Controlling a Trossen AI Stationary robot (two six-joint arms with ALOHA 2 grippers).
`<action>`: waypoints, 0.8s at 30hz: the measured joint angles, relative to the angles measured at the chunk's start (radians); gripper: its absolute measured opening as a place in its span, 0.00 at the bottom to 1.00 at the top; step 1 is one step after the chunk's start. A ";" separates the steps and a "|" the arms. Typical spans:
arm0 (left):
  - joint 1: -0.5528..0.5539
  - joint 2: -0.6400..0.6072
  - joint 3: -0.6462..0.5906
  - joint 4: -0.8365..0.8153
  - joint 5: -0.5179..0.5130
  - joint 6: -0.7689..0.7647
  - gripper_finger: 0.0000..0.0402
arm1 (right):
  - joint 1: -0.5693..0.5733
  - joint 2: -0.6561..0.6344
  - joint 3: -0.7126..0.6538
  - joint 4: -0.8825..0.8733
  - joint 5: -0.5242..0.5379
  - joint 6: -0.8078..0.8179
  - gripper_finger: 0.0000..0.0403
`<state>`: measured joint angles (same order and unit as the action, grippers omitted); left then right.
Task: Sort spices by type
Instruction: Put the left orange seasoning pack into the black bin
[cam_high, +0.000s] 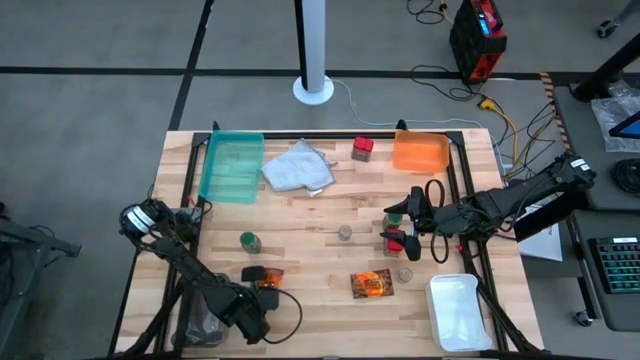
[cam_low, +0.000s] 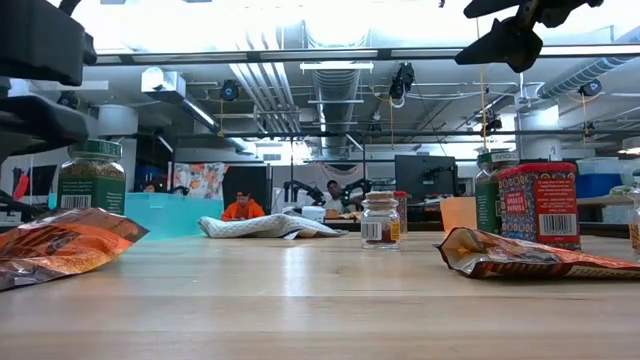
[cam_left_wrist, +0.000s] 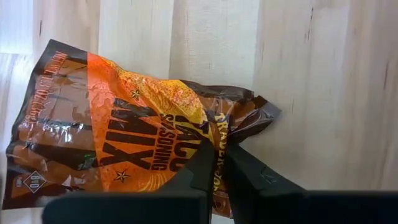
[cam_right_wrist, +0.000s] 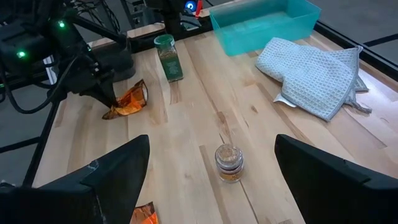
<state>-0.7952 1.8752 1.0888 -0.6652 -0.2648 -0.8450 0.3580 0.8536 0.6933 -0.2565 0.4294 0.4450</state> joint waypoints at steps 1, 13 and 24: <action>0.000 0.000 0.009 -0.008 0.000 0.008 0.03 | 0.000 0.000 0.000 0.000 0.000 0.000 0.84; -0.001 0.005 0.297 -0.289 -0.094 0.096 0.00 | 0.000 0.000 0.000 -0.001 0.000 0.000 0.84; -0.009 0.002 0.608 -0.672 -0.053 0.102 0.00 | 0.000 0.000 0.000 -0.002 0.000 -0.001 0.84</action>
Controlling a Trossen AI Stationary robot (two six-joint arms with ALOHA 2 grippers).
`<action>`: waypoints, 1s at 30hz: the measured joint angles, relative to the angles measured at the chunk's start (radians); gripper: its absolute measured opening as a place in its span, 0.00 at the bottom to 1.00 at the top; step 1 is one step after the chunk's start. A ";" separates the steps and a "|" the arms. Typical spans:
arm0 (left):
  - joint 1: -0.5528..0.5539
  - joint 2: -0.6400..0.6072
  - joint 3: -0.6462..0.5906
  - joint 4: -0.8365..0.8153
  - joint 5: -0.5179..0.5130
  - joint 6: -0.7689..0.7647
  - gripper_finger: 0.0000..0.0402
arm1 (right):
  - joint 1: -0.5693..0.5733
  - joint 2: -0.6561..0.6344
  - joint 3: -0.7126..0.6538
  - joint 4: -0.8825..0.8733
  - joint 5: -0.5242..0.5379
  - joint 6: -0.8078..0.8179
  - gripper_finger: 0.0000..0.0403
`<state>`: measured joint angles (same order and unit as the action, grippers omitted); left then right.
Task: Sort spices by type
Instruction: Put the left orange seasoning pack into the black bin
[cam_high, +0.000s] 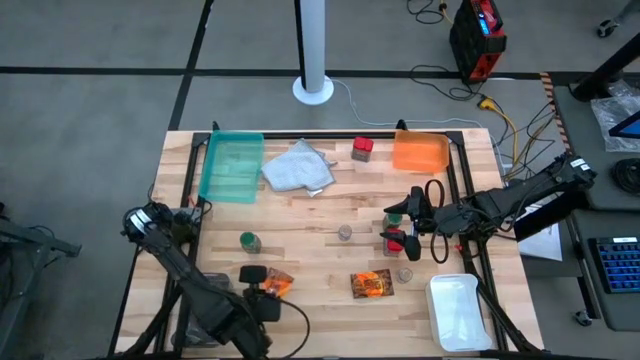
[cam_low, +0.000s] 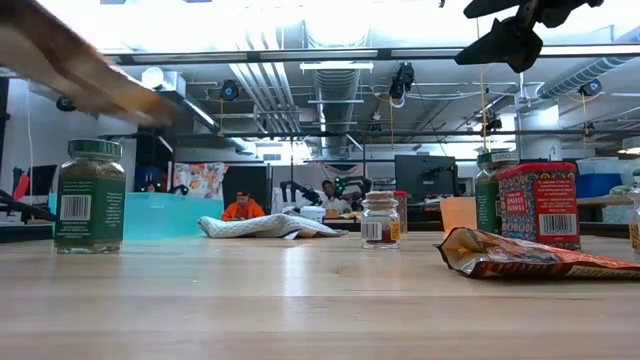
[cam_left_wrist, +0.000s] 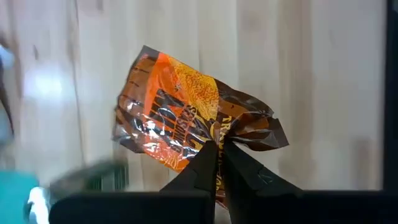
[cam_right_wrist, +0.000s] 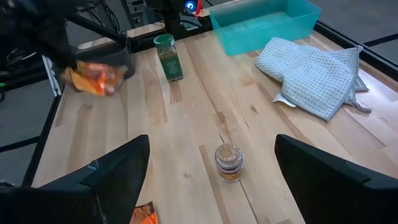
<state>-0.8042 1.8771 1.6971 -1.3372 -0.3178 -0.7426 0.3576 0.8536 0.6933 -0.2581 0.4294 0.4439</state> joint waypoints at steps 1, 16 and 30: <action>-0.006 0.000 0.040 -0.058 0.052 -0.009 0.00 | 0.000 0.000 0.000 0.000 0.000 -0.002 0.84; -0.148 -0.115 0.248 -0.238 0.502 -0.413 0.00 | 0.000 0.029 -0.003 0.000 0.000 -0.014 0.84; -0.162 -0.389 -0.146 -0.094 0.471 -0.622 0.00 | 0.000 0.054 -0.003 0.001 0.000 -0.030 0.84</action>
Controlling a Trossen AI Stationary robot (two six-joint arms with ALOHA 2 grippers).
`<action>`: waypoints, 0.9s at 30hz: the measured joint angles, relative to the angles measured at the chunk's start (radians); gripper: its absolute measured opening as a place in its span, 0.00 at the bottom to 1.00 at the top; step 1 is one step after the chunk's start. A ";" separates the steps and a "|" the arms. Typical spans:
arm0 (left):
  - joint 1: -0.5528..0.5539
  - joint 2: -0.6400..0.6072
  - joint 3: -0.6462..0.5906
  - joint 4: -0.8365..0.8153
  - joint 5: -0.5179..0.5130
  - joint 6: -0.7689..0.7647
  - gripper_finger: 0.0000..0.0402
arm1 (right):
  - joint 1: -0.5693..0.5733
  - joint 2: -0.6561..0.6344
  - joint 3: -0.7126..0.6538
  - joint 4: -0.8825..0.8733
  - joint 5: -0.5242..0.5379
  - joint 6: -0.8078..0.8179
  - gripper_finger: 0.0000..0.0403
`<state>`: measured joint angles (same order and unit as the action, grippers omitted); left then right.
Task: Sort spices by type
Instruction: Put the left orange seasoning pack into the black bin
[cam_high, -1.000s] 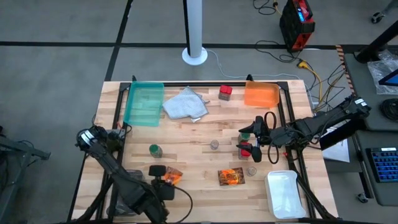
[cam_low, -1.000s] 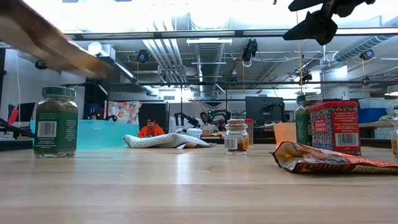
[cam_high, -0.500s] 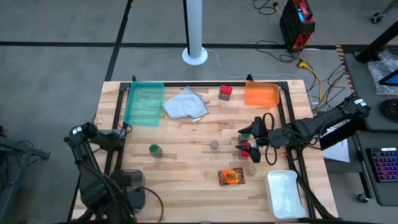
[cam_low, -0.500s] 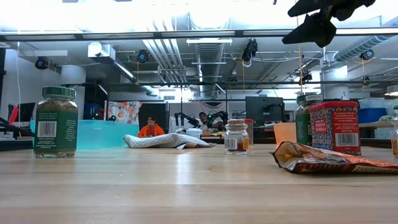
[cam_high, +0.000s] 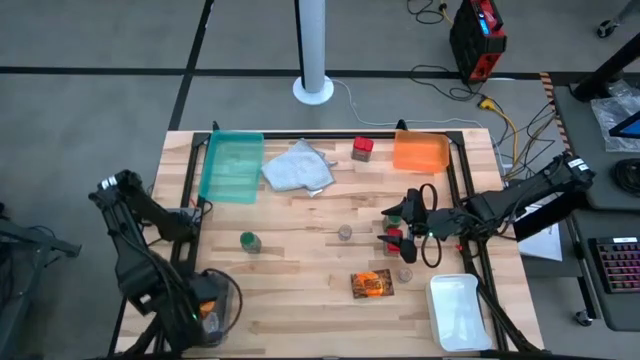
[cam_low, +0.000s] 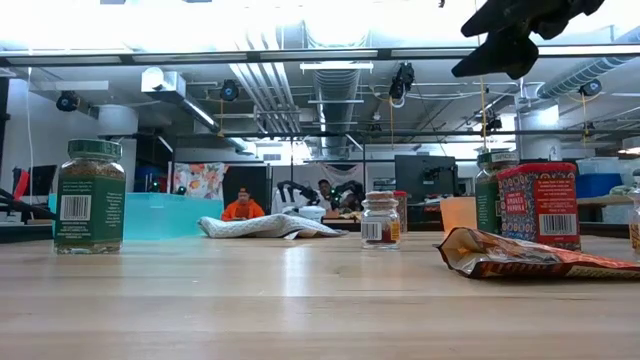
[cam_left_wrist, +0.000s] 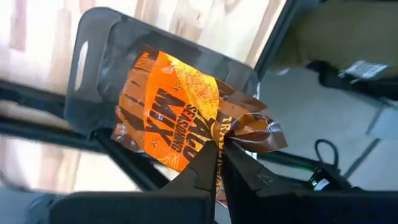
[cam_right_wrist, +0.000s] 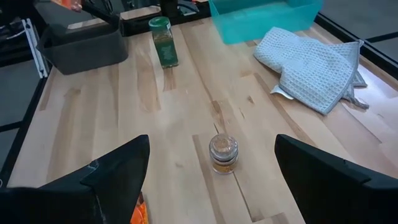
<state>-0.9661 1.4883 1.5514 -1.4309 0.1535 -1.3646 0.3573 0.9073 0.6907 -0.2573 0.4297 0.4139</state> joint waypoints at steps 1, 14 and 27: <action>0.000 -0.027 -0.040 0.034 -0.006 -0.008 0.00 | 0.000 0.000 0.000 0.000 0.000 -0.005 0.84; 0.001 -0.197 -0.419 0.267 -0.005 -0.071 0.00 | 0.000 0.000 0.000 0.000 0.000 -0.007 0.84; -0.004 -0.140 -0.475 0.288 -0.002 0.002 0.00 | 0.000 0.000 -0.001 0.000 0.000 -0.004 0.84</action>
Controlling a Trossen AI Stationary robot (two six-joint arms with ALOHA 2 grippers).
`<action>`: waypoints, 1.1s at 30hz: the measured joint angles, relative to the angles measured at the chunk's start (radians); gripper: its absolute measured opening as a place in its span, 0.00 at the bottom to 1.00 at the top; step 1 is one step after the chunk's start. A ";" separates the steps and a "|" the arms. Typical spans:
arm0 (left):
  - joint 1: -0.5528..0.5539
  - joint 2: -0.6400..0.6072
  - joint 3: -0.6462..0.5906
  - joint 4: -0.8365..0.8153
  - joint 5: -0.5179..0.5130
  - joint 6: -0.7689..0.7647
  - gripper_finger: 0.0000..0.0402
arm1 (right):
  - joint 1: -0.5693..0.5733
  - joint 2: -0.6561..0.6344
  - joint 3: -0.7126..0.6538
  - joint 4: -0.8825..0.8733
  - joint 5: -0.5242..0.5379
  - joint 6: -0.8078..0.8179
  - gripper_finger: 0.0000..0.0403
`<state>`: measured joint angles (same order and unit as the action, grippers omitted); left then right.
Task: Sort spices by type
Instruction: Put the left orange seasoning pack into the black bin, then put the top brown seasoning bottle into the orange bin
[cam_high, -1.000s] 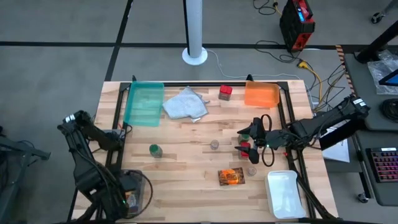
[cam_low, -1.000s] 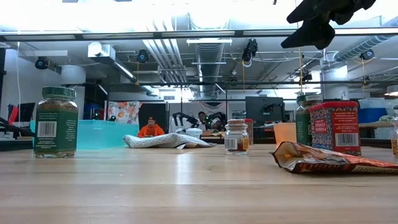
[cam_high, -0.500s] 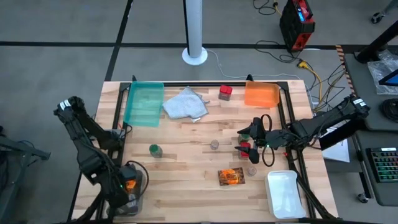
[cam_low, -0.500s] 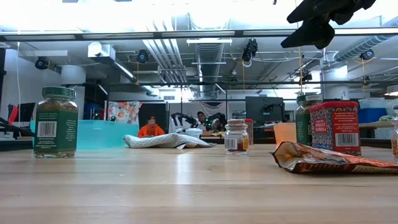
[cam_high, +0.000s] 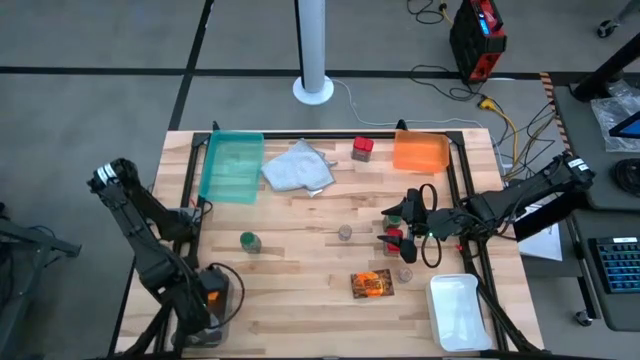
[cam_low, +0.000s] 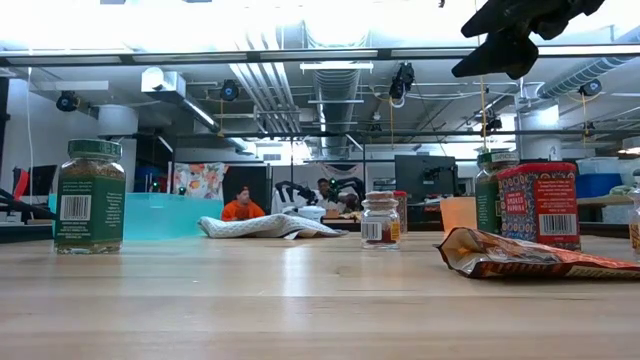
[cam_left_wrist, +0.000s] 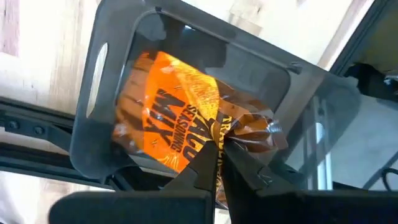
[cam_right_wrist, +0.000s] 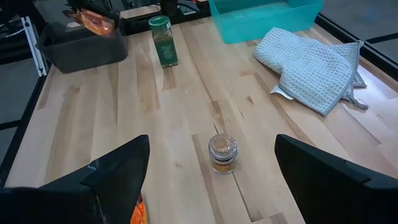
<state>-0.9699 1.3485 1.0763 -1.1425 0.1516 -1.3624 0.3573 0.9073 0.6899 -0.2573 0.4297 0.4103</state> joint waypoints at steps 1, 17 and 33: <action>0.000 0.005 0.000 0.000 0.000 0.003 0.00 | 0.000 0.000 0.000 0.000 0.000 0.000 0.84; 0.000 0.044 0.024 -0.007 -0.002 0.026 0.20 | 0.000 0.000 0.000 0.000 0.000 -0.001 0.84; 0.058 0.037 0.283 0.010 -0.972 0.631 0.19 | -0.083 0.043 0.020 0.051 0.097 0.036 0.84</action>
<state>-0.9122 1.3850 1.3592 -1.1320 -0.8203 -0.7317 0.2739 0.9508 0.7102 -0.2068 0.5266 0.4461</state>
